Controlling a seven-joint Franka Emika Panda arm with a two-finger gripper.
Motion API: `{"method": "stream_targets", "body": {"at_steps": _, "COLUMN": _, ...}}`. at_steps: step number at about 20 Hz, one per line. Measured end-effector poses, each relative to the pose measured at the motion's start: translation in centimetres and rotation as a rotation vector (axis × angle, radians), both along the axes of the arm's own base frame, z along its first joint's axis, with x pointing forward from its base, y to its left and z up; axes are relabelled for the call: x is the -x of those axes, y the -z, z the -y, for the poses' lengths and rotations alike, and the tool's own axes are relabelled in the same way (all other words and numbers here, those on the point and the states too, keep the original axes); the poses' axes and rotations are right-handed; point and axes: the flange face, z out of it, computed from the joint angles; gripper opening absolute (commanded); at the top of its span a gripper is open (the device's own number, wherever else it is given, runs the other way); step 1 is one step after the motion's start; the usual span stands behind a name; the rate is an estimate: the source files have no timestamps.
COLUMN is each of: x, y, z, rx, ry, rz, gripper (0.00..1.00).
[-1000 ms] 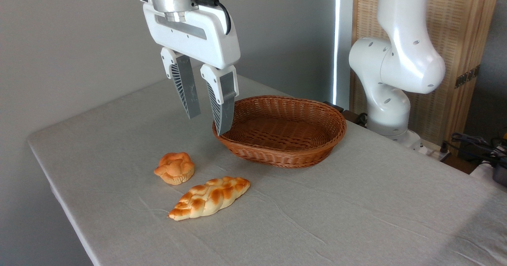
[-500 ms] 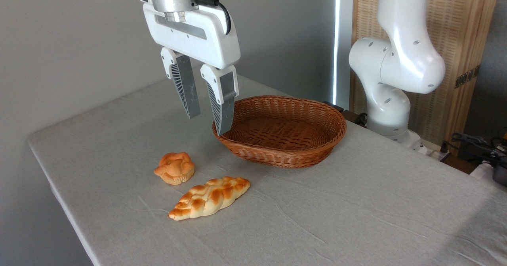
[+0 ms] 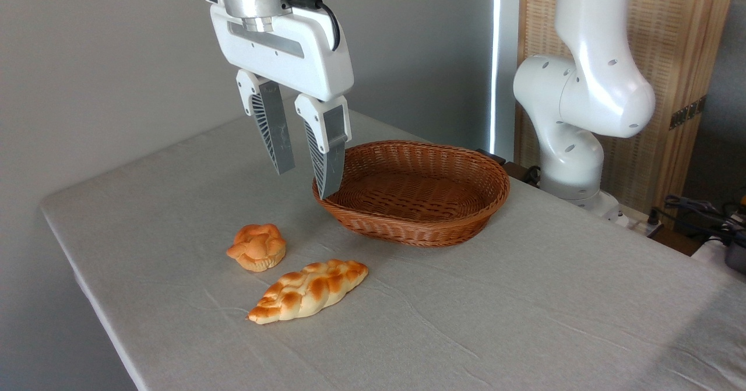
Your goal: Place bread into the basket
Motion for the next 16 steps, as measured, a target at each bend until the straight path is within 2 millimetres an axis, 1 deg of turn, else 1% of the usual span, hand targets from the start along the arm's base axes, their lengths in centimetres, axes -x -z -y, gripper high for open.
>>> {"method": "stream_targets", "body": {"at_steps": 3, "x": -0.1, "y": 0.0, "z": 0.7, "rx": 0.000, "ry": 0.013, "rz": 0.009, "gripper": 1.00}}
{"method": "stream_targets", "body": {"at_steps": 5, "x": -0.5, "y": 0.1, "z": 1.7, "rx": 0.002, "ry": 0.029, "rz": 0.032, "gripper": 1.00}}
{"method": "stream_targets", "body": {"at_steps": 7, "x": -0.7, "y": 0.3, "z": 2.2, "rx": 0.003, "ry": 0.038, "rz": 0.047, "gripper": 1.00}}
{"method": "stream_targets", "body": {"at_steps": 11, "x": -0.9, "y": 1.2, "z": 3.0, "rx": 0.003, "ry": 0.053, "rz": 0.055, "gripper": 1.00}}
{"method": "stream_targets", "body": {"at_steps": 13, "x": -1.0, "y": 1.8, "z": 3.9, "rx": 0.005, "ry": 0.069, "rz": 0.069, "gripper": 1.00}}
{"method": "stream_targets", "body": {"at_steps": 15, "x": -1.2, "y": 3.0, "z": 5.5, "rx": 0.007, "ry": 0.095, "rz": 0.087, "gripper": 1.00}}
{"method": "stream_targets", "body": {"at_steps": 16, "x": -1.2, "y": 3.3, "z": 6.0, "rx": 0.008, "ry": 0.104, "rz": 0.090, "gripper": 1.00}}
